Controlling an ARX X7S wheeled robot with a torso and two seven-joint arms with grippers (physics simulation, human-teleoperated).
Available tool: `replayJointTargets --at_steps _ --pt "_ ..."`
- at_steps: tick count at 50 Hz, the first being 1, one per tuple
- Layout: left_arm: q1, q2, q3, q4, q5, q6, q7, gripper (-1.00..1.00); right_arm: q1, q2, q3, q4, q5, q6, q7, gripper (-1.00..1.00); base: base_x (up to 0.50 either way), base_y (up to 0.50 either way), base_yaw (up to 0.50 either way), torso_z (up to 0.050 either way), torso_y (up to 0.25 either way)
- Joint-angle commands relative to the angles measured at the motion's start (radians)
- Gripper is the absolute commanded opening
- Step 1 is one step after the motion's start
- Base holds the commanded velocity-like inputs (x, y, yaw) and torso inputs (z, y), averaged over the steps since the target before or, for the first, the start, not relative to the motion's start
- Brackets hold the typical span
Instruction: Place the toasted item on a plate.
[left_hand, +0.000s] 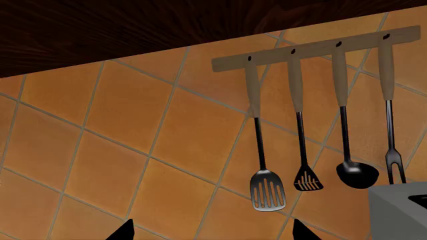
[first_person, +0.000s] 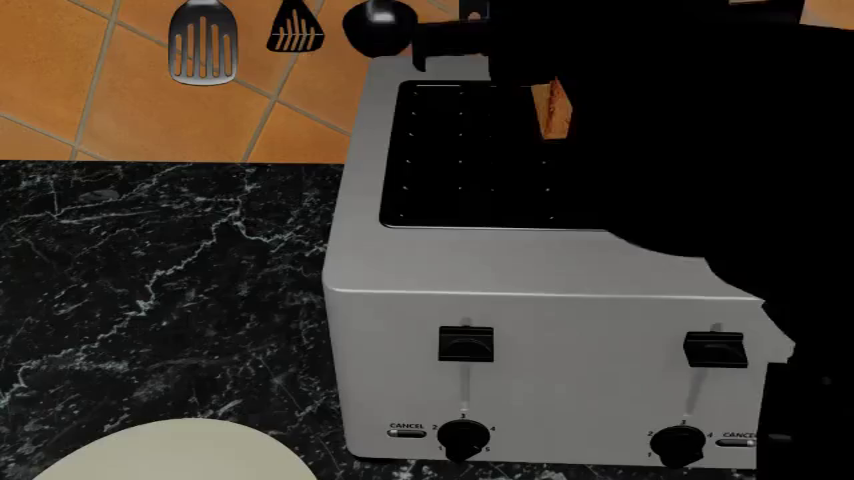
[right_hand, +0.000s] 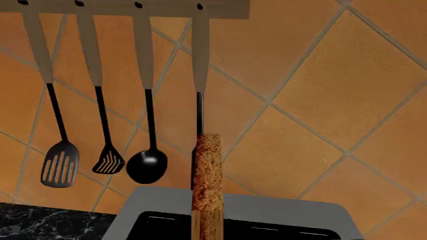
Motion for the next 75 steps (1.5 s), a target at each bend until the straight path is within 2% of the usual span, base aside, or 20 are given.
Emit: replayJointTargets --at_steps 1,15,28,31,39,44,57,75 --pt "0.004 -0.01 -0.012 0.011 -0.017 -0.01 -0.011 1.0 -0.033 -0.07 0.096 -0.134 0.179 0.085 0.122 -1.0 0.0 0.0 0.0 0.0 0.0" --pt "0.008 -0.02 -0.053 0.033 -0.056 -0.042 -0.027 1.0 -0.064 -0.179 0.095 -0.193 0.339 0.078 0.196 -1.0 0.0 0.0 0.0 0.0 0.0" --pt "0.006 -0.054 -0.199 0.091 -0.172 -0.154 -0.057 1.0 -0.097 -0.262 0.097 -0.217 0.489 0.03 0.282 -1.0 0.0 0.0 0.0 0.0 0.0" --pt "-0.001 -0.08 -0.235 0.085 -0.271 -0.166 -0.12 1.0 -0.102 -0.263 0.082 -0.218 0.477 0.021 0.264 -1.0 0.0 0.0 0.0 0.0 0.0" --pt "0.024 -0.226 -0.35 0.034 -0.652 -0.156 -0.392 1.0 -0.158 -0.283 0.072 -0.252 0.557 -0.029 0.318 -1.0 0.0 0.0 0.0 0.0 0.0" --pt "0.073 -0.272 -0.392 0.031 -0.731 -0.127 -0.45 1.0 -0.224 -0.296 0.063 -0.279 0.591 -0.078 0.329 -1.0 0.0 0.0 0.0 0.0 0.0" --pt "0.125 -0.313 -0.403 0.033 -0.709 -0.079 -0.433 1.0 -0.302 -0.275 0.012 -0.354 0.699 -0.158 0.437 -1.0 0.0 0.0 0.0 0.0 0.0" --pt "0.153 -0.315 -0.359 0.032 -0.622 -0.022 -0.385 1.0 -0.382 -0.263 -0.076 -0.435 0.891 -0.284 0.615 -1.0 0.0 0.0 0.0 0.0 0.0"
